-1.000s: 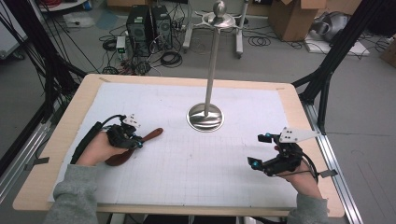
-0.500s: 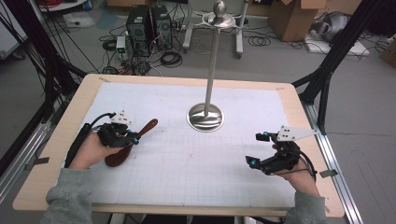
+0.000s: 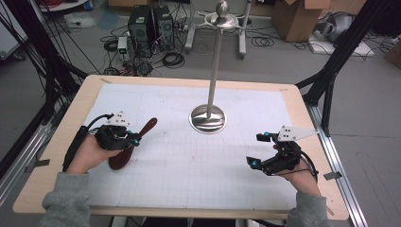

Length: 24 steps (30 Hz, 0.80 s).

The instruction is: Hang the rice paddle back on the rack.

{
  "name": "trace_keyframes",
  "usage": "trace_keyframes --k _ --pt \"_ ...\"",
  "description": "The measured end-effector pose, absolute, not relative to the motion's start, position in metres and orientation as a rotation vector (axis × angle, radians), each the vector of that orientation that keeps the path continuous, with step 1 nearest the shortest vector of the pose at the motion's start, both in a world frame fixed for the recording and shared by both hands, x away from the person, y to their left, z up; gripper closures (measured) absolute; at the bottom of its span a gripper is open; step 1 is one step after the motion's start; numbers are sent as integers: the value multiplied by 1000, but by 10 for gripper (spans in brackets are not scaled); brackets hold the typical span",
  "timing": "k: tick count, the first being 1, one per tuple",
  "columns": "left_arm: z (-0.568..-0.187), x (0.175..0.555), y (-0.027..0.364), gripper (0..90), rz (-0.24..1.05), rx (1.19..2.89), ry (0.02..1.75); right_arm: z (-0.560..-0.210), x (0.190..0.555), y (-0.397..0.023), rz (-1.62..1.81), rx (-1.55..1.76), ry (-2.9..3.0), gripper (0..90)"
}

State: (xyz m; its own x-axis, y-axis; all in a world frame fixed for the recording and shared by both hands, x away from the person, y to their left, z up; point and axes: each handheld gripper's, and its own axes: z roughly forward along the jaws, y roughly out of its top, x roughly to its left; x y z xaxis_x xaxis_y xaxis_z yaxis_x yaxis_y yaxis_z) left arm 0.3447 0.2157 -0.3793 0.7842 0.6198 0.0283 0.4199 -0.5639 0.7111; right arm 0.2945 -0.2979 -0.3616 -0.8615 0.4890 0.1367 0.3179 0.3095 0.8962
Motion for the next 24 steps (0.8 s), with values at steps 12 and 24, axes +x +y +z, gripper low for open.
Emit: trace_keyframes --k 12,24 --pt "-371 338 214 769 396 2226 756 -361 297 -295 1592 741 2411 4" --pt "-366 336 212 769 390 2174 743 -363 301 -292 1586 747 2423 4"
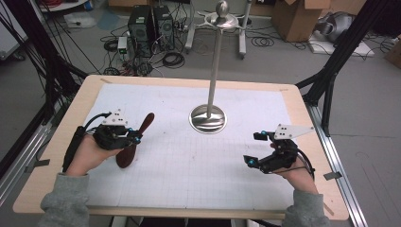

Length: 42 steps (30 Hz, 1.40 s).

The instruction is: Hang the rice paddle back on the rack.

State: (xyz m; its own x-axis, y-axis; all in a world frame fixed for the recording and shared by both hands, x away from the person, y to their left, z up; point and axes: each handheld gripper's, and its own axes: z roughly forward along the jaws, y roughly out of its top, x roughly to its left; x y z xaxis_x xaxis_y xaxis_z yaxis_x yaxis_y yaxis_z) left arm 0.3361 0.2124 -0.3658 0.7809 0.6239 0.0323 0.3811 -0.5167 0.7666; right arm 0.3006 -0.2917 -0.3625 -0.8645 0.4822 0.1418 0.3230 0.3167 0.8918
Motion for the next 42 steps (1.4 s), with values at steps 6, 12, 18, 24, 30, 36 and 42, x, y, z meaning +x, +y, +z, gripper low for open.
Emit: trace_keyframes --k 6,12,18,24,30,36,42 --pt "-365 337 209 770 398 2158 750 -361 302 -292 1600 740 2410 4" --pt "-362 337 203 770 374 2133 750 -360 305 -290 1617 732 2410 4" --pt "-354 338 198 771 367 2117 745 -359 308 -288 1633 725 2399 4" --pt "-343 340 190 772 345 2094 727 -357 309 -287 1646 716 2400 4" --pt "-330 344 183 774 363 2095 717 -356 310 -287 1664 711 2391 4" --pt "-319 351 176 773 360 2093 729 -356 311 -288 1670 715 2386 4" --pt "-312 357 171 773 374 2104 737 -356 311 -290 1677 706 2377 4"
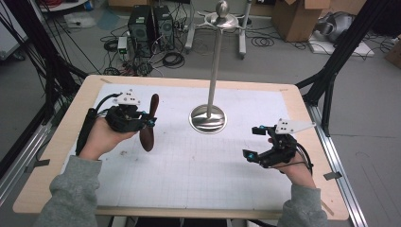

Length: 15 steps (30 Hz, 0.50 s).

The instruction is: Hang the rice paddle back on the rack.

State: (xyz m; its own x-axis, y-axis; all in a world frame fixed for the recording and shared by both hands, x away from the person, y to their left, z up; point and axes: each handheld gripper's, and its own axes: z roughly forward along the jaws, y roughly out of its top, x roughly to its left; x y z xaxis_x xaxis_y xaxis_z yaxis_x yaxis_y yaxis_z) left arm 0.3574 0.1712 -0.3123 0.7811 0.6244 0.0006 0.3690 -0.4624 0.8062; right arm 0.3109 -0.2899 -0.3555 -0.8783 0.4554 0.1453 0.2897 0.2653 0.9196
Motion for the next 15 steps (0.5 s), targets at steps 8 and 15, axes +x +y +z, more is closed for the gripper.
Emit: trace_keyframes --k 8,15 --pt "-299 367 165 773 347 2085 720 -356 312 -292 1683 713 2375 4" --pt "-284 374 158 773 328 2065 680 -357 313 -294 1676 726 2376 4"
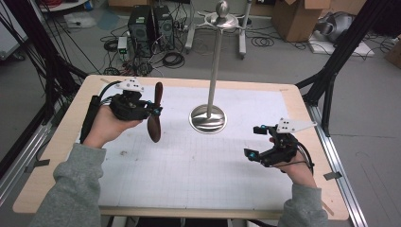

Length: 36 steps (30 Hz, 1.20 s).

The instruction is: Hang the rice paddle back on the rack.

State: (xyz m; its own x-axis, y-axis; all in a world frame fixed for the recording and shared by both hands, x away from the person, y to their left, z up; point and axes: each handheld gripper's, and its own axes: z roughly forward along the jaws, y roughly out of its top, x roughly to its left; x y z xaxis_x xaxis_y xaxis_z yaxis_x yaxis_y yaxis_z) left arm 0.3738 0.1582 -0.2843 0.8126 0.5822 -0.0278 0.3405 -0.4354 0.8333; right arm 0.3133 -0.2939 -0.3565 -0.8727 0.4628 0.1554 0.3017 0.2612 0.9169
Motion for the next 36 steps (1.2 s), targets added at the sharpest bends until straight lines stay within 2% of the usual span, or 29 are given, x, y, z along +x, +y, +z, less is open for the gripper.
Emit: trace_keyframes --k 9,36 --pt "-268 377 146 774 336 2057 617 -356 314 -297 1685 735 2363 4" --pt "-216 412 125 774 348 2023 570 -354 314 -305 1725 756 2331 4"
